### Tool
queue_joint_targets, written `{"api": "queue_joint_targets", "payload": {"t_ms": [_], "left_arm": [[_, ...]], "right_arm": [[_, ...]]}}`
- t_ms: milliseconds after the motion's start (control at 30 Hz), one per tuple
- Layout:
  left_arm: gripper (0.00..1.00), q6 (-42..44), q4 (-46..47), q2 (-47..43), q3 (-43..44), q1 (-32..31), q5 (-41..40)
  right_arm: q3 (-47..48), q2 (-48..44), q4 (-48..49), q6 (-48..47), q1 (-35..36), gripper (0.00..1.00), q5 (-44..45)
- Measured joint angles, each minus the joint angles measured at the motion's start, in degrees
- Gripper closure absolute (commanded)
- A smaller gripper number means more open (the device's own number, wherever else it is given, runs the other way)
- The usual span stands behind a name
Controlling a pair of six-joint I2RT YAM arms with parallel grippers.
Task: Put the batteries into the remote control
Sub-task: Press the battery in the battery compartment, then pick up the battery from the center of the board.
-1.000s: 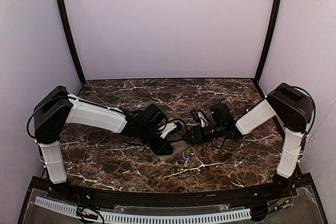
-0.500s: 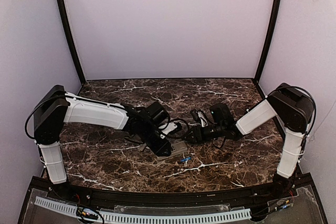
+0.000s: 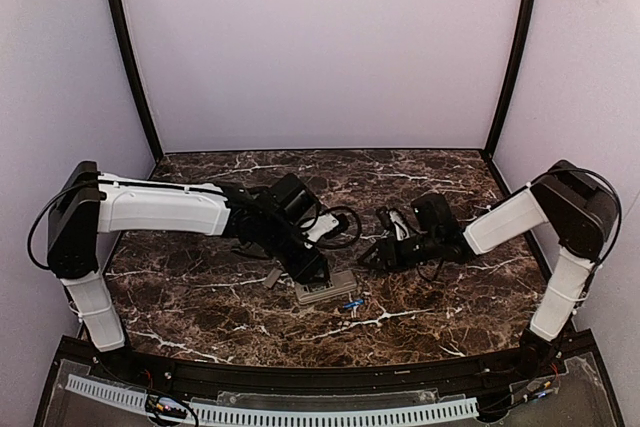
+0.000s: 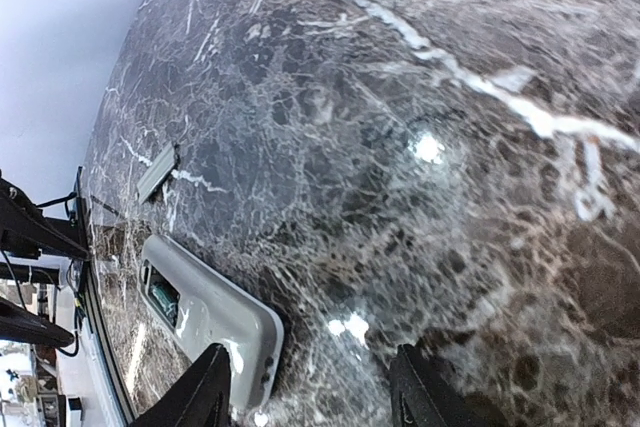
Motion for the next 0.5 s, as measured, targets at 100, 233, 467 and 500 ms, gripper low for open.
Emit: {"api": "queue_joint_targets", "payload": {"t_ms": [100,233,467,500], "left_arm": [[0.55,2.86,0.0,-0.61,0.0,-1.2,0.81],[0.55,6.43,-1.01,-0.24,0.59,-4.98,1.46],[0.6,9.84,-3.58,6.69,8.63,-8.46,1.05],[0.6,10.05,-3.91,7.96,9.86,-8.52,0.74]], "right_arm": [[-2.21,-3.43,-2.12,-0.37,-1.05,0.44,0.31],[-5.44,-8.28,-2.91,-0.76,-2.67,0.44,0.2],[-10.36,-16.13,-4.11,-1.55,-5.33,0.46,-0.09],[-10.78,-17.11,-4.48,-1.73,-5.57,0.47,-0.09]]}}
